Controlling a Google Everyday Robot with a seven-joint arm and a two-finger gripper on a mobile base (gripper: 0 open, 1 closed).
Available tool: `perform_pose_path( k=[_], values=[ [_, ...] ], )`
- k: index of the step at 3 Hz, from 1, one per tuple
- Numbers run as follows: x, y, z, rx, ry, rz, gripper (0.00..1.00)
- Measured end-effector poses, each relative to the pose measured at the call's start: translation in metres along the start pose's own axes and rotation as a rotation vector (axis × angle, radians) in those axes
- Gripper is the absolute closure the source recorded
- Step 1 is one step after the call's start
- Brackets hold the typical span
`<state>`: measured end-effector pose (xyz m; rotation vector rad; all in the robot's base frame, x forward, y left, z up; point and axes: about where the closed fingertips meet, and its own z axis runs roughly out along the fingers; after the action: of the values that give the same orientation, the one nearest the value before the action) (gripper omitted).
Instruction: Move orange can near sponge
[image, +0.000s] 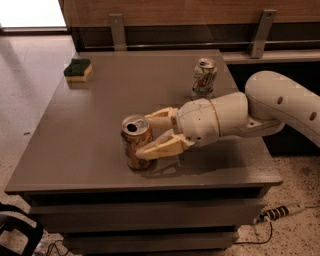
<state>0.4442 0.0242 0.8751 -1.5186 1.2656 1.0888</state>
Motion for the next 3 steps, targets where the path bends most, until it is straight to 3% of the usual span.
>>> perform_pose_path(
  k=[1,2,3],
  values=[
    [-0.0011,0.0005,0.0017,-0.003,0.001,-0.002,0.88],
    [-0.0022,0.0011,0.0033,-0.007,0.001,-0.004,1.00],
    [-0.0022,0.0012,0.0033,-0.007,0.001,-0.004,1.00]
  ],
)
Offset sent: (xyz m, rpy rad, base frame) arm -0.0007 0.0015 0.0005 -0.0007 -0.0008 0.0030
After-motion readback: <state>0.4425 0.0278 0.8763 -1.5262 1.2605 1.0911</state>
